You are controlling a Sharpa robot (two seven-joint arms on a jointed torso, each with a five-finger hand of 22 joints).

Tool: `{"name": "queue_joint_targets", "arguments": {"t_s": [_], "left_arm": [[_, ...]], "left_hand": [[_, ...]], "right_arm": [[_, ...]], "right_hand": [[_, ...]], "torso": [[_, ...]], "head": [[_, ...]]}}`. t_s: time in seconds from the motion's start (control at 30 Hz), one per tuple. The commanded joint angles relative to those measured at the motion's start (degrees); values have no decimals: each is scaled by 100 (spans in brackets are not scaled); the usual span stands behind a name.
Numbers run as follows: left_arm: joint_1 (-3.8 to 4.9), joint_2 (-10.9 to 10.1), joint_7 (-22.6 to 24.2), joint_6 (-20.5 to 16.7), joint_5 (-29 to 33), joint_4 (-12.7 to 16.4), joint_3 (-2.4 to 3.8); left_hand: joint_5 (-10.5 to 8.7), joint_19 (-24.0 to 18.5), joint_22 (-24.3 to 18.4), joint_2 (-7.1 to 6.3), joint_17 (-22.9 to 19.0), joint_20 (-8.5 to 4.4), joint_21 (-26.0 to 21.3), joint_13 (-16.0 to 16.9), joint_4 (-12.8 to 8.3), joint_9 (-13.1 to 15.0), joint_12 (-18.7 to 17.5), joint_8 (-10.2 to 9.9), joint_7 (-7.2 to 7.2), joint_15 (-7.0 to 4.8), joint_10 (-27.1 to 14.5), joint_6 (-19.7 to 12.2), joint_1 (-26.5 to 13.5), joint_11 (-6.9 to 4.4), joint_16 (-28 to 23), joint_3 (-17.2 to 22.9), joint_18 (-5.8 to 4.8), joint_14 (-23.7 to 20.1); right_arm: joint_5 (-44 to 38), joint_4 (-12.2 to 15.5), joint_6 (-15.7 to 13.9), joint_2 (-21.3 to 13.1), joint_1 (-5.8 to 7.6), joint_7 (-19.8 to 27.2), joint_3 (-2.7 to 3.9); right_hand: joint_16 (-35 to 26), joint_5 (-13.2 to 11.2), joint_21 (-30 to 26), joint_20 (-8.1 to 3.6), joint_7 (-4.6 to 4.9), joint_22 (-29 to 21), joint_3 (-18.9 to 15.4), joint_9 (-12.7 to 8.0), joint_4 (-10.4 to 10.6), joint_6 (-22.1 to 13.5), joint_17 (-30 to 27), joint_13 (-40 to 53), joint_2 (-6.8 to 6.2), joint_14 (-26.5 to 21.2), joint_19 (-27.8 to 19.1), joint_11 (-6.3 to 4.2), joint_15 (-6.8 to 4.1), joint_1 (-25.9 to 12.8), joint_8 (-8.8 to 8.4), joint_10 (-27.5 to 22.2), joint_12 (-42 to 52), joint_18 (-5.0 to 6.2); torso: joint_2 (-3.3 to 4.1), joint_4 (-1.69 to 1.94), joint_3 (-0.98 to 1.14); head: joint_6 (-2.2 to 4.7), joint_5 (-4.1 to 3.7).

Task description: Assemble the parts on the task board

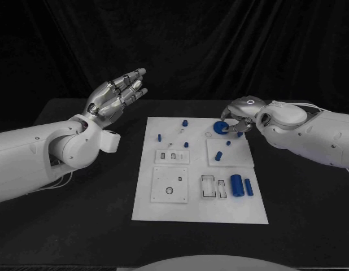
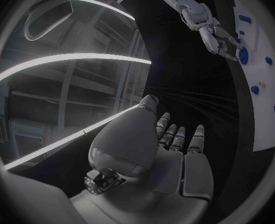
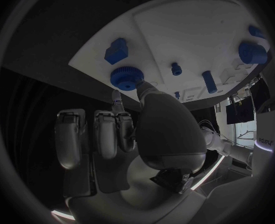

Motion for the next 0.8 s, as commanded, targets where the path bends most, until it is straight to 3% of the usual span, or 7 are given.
{"name": "queue_joint_targets", "arguments": {"t_s": [0.03, 0.27, 0.5, 0.53, 0.67, 0.8], "left_arm": [[-9, 13, 282, 79, 7, 2, 7], [-13, 17, 280, 88, 7, -3, 7], [-16, 21, 278, 97, 7, -8, 7], [-17, 21, 278, 97, 7, -9, 7], [-18, 21, 272, 99, 7, -12, 7], [-19, 22, 261, 100, 7, -16, 6]], "left_hand": [[38, 4, -1, -16, -5, 23, 9, -6, -11, 5, -34, 14, 14, 22, -48, 27, 62, 2, -21, 38, 97, -3], [38, 4, -1, -16, -5, 23, 9, -6, -11, 5, -34, 14, 14, 22, -48, 27, 62, 2, -21, 38, 97, -3], [38, 4, -1, -15, -5, 25, 9, -6, -18, 5, -34, 13, 15, 25, -52, 23, 67, 4, -21, 47, 97, -3], [38, 4, -1, -15, -5, 25, 9, -6, -18, 5, -34, 13, 15, 25, -52, 23, 67, 4, -21, 47, 97, -3], [38, 4, -1, -15, -5, 25, 9, -6, -18, 5, -34, 13, 15, 25, -52, 23, 67, 4, -21, 47, 97, -3], [38, 4, -1, -15, -5, 25, 9, -6, -18, 5, -34, 13, 15, 25, -52, 23, 67, 4, -21, 47, 97, -3]], "right_arm": [[10, -32, 82, 14, -21, -1, 3], [14, -101, 204, 58, -48, 26, 3], [15, -146, 252, 99, -77, 74, 3], [16, -150, 254, 103, -79, 84, 3], [89, -170, 251, 121, -86, 134, 3], [140, -176, 245, 127, -88, 166, 3]], "right_hand": [[14, -14, 15, 27, 2, 1509, -26, 6, -4, 27, 1508, 1508, -25, 590, 597, 34, 40, 36, 20, 597, 14, -44], [14, 132, 15, 24, 2, 1509, -7, 32, -10, 61, 1508, 1508, 3, 590, 597, 35, 38, 94, 44, 597, 14, -44], [14, 566, 15, 29, 1, 1509, 42, 100, -65, 180, 1508, 1508, 65, 590, 597, 47, 46, 234, 113, 597, 14, -44], [14, 744, 15, 27, -2, 1509, 67, 117, -94, 220, 1508, 1508, 85, 590, 597, 49, 45, 277, 133, 597, 14, -44], [14, 1076, 15, 24, -29, 1509, 110, 179, -162, 353, 1508, 1508, 122, 590, 597, 34, 37, 338, 204, 597, 14, -44], [14, 1504, 15, -35, -133, 1509, 172, 369, -303, 653, 1508, 1508, 183, 590, 597, -66, -31, 401, 401, 597, 14, -44]], "torso": [[6, -1, 0], [9, 0, 0], [5, -1, 2], [3, -2, 1], [1, -1, -3], [3, -4, -1]], "head": [[-8, 8], [-13, -5], [-24, -7], [-29, -3], [-37, 0], [-40, 0]]}}
